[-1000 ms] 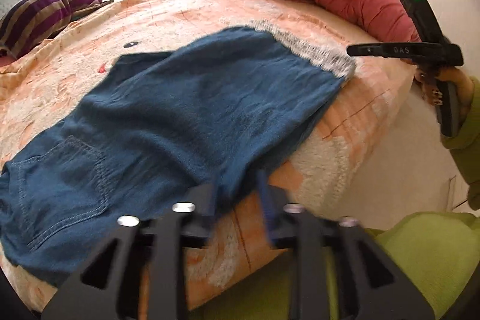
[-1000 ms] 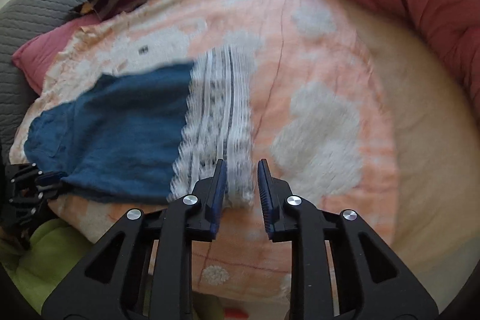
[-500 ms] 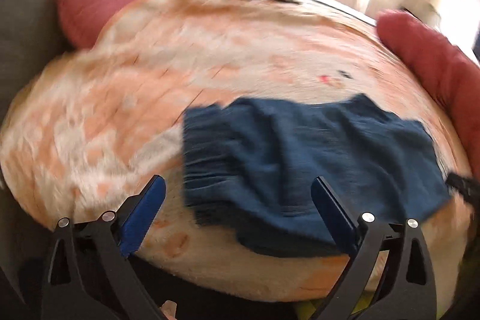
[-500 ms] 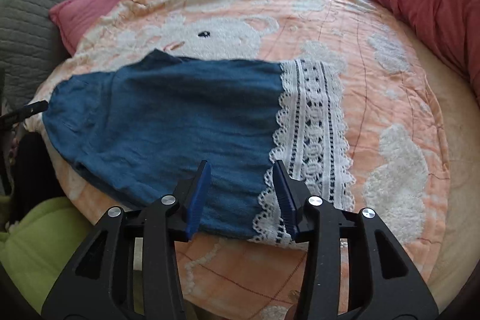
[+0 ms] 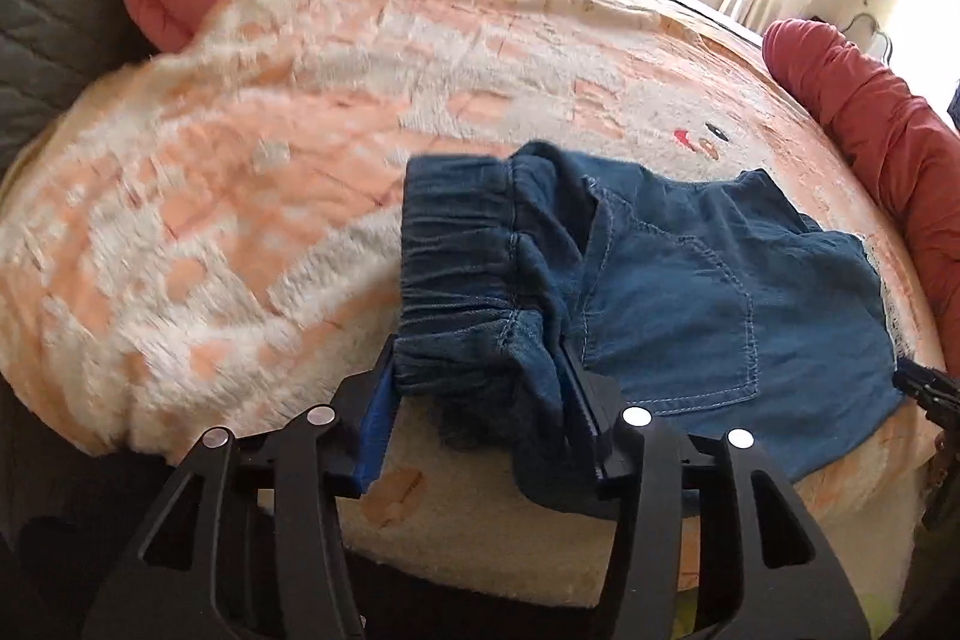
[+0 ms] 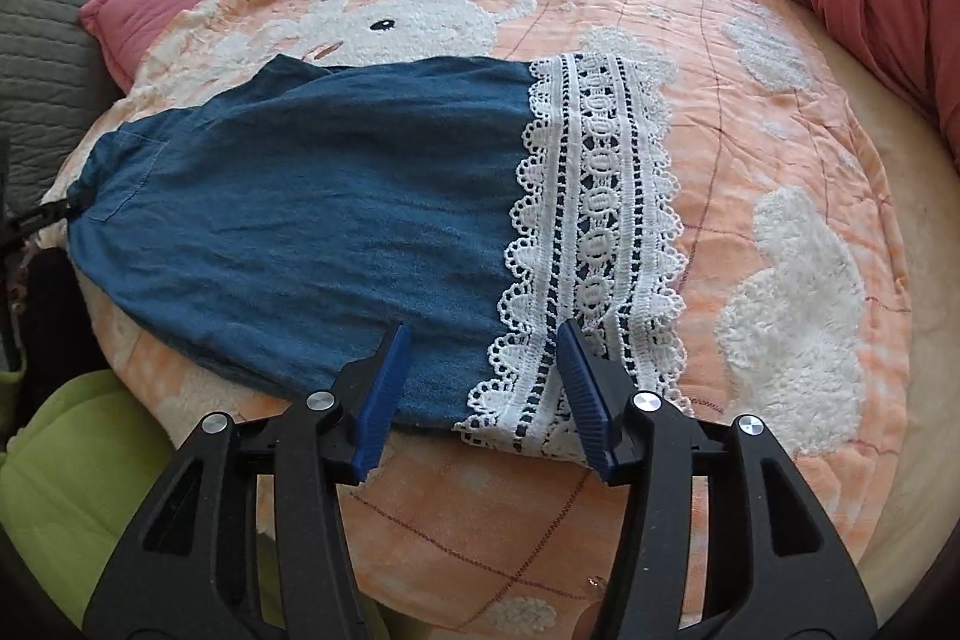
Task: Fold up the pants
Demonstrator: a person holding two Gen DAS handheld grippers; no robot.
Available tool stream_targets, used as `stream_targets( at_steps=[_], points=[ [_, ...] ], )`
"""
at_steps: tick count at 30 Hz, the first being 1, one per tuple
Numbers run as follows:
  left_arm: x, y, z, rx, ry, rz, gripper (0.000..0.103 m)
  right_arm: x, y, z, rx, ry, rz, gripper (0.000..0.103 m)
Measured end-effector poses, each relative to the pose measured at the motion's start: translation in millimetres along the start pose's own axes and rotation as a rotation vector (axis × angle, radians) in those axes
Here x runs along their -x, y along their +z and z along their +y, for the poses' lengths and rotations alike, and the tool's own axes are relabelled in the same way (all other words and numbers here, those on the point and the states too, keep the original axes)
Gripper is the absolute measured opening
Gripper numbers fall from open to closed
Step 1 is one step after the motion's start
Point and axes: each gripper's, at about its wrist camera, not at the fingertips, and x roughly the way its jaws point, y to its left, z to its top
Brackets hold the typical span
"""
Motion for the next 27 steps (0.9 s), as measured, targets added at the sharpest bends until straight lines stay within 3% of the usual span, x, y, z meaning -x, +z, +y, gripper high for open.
stream_targets(
  at_steps=[4,7,9,11,15,21,27],
  points=[
    [19,6,3,0.005,0.032,-0.058,0.062,4,3,1,0.005,0.020,-0.004,0.051],
    [48,18,-10,-0.036,0.056,-0.146,0.067,18,10,-1,-0.003,0.048,-0.069,0.056],
    [62,32,-25,-0.086,0.044,-0.199,0.080,25,18,-2,0.003,0.048,-0.108,0.058],
    [65,49,-43,-0.134,-0.015,-0.212,0.080,26,27,-3,0.011,0.050,-0.134,0.059],
    [41,82,-96,-0.238,-0.158,-0.161,0.080,18,44,-1,0.020,0.069,-0.146,0.059],
    [-41,106,-175,-0.407,-0.252,0.030,0.080,-5,59,8,0.058,0.071,-0.091,0.064],
    [-111,105,-201,-0.425,-0.308,0.156,0.078,-20,59,2,0.060,0.050,-0.057,0.065]
  ],
)
